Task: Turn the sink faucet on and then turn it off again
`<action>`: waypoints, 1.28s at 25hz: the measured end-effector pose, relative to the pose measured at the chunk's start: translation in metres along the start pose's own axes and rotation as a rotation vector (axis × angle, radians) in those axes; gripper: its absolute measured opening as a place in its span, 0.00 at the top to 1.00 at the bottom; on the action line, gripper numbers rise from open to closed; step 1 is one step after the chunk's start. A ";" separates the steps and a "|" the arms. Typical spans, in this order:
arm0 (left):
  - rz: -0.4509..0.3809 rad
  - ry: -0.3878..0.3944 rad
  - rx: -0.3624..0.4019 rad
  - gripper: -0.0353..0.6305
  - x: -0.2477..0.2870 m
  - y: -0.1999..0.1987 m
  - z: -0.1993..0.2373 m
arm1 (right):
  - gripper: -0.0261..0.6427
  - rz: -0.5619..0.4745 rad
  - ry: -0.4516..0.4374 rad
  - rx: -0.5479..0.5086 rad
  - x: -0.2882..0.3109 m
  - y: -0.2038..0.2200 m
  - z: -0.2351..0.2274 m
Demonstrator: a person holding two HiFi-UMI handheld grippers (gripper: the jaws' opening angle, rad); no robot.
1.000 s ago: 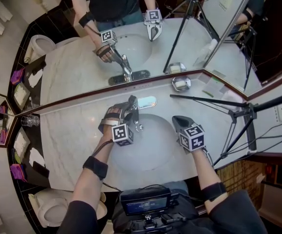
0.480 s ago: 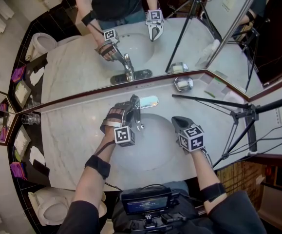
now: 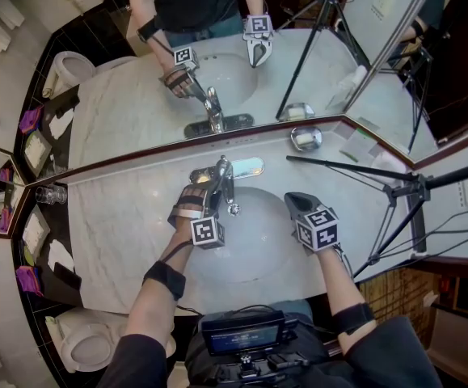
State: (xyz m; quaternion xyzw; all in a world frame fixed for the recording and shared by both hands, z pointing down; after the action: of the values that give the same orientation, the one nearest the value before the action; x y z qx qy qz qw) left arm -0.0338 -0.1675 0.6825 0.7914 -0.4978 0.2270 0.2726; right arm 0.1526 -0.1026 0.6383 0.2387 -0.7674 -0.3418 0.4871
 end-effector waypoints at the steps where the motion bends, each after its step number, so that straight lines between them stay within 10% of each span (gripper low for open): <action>1: 0.001 0.000 -0.005 0.71 -0.001 0.001 -0.003 | 0.93 0.000 -0.001 -0.001 0.000 -0.001 0.001; 22: 0.015 0.041 -0.131 0.71 -0.024 0.001 -0.004 | 0.93 -0.014 -0.025 -0.019 -0.001 -0.006 0.010; 32: -0.003 -0.056 -0.299 0.95 -0.085 0.010 0.020 | 0.93 -0.044 -0.069 -0.080 -0.003 -0.028 0.044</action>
State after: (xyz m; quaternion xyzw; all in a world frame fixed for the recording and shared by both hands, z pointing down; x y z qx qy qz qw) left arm -0.0757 -0.1272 0.6160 0.7486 -0.5323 0.1278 0.3740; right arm 0.1149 -0.1059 0.6025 0.2239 -0.7641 -0.3906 0.4620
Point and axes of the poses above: the fingertips, and each gripper's own axes: x forward along the fingers, z to its left, y out of its underside, the point moved 1 cm from there along -x, backward along the fingers, and after that the axes turned 3 degrees about x, right-handed, at the moved point
